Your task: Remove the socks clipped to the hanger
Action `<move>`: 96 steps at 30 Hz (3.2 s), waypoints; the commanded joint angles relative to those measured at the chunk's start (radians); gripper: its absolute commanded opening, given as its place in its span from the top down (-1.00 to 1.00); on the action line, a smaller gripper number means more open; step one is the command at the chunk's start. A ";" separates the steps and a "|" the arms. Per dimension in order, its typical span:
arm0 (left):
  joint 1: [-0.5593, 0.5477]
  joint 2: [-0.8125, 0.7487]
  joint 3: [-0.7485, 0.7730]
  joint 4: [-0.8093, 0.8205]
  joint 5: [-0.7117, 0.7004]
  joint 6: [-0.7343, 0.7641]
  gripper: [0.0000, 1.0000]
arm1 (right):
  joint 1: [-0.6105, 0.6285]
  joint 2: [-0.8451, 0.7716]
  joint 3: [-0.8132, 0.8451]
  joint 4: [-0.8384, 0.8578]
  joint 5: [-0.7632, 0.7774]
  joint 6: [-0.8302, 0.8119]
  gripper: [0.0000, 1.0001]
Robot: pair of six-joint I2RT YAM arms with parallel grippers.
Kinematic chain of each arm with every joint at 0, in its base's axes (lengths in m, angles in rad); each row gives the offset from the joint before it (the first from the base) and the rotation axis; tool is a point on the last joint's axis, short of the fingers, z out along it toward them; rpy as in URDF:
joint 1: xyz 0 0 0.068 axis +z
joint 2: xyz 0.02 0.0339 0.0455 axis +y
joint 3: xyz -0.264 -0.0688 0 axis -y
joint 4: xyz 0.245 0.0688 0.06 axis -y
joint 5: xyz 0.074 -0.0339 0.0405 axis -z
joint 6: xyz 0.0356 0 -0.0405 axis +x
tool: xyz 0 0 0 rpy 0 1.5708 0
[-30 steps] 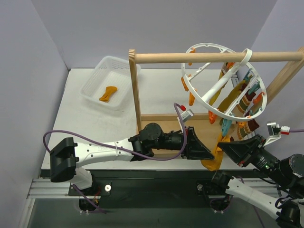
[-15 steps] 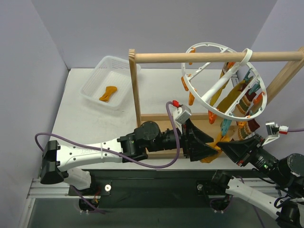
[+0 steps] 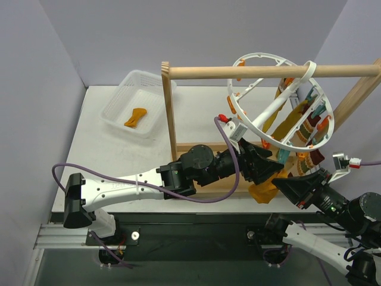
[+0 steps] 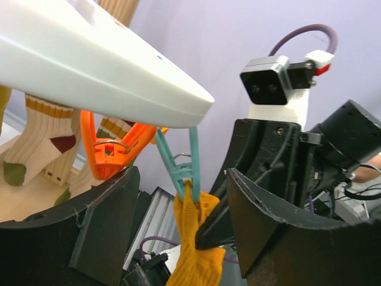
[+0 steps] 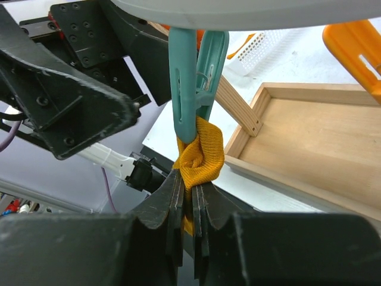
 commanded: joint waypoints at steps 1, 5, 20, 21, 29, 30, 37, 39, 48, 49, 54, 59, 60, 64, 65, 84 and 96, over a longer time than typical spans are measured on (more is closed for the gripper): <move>-0.013 0.026 0.080 -0.020 -0.066 0.011 -0.41 | 0.004 0.036 0.025 -0.002 -0.021 -0.014 1.00; -0.019 0.042 0.093 -0.010 -0.110 0.019 -0.42 | 0.004 0.038 0.026 -0.003 -0.029 -0.014 1.00; -0.019 0.102 0.116 0.131 -0.099 -0.004 0.04 | 0.004 0.010 0.005 -0.018 -0.047 0.000 1.00; -0.019 0.101 0.111 0.142 -0.099 -0.004 0.11 | 0.004 0.007 0.000 -0.020 -0.047 0.003 1.00; -0.019 0.112 0.130 0.147 -0.052 0.014 0.81 | 0.004 -0.028 -0.058 -0.075 -0.066 0.024 1.00; -0.019 0.110 0.127 0.144 -0.050 0.012 0.83 | 0.004 -0.036 -0.066 -0.078 -0.064 0.027 1.00; -0.018 0.064 0.039 0.119 0.006 -0.020 -0.29 | 0.004 -0.066 -0.069 -0.091 -0.040 0.043 1.00; -0.018 0.020 -0.010 0.134 0.042 -0.026 -0.45 | 0.004 -0.068 -0.069 -0.097 -0.038 0.041 1.00; -0.019 -0.152 -0.271 0.179 0.230 0.006 -0.57 | 0.004 -0.070 -0.089 -0.106 -0.044 0.041 1.00; -0.019 -0.166 -0.292 0.188 0.236 0.018 -0.59 | 0.004 -0.070 -0.089 -0.107 -0.047 0.041 1.00; -0.018 -0.229 -0.441 0.234 0.247 0.051 -0.85 | 0.004 -0.028 -0.087 -0.094 -0.119 0.024 1.00; -0.016 -0.240 -0.490 0.222 0.305 0.045 -0.87 | 0.003 0.026 -0.072 -0.069 -0.194 -0.003 1.00; -0.016 -0.244 -0.513 0.223 0.318 0.043 -0.87 | 0.004 0.030 -0.067 -0.068 -0.194 -0.007 1.00; -0.013 -0.251 -0.579 0.323 0.384 0.011 -0.89 | 0.004 0.049 -0.063 -0.034 -0.213 -0.014 1.00; -0.013 -0.244 -0.588 0.349 0.414 -0.013 -0.89 | 0.004 0.052 -0.066 -0.025 -0.225 -0.016 1.00; 0.186 -0.338 -0.738 0.183 0.410 -0.198 1.00 | 0.004 0.070 -0.138 0.008 -0.118 0.024 0.03; 0.765 -0.755 -0.815 -0.561 0.333 -0.147 1.00 | 0.003 0.092 -0.121 -0.141 0.048 0.032 -0.43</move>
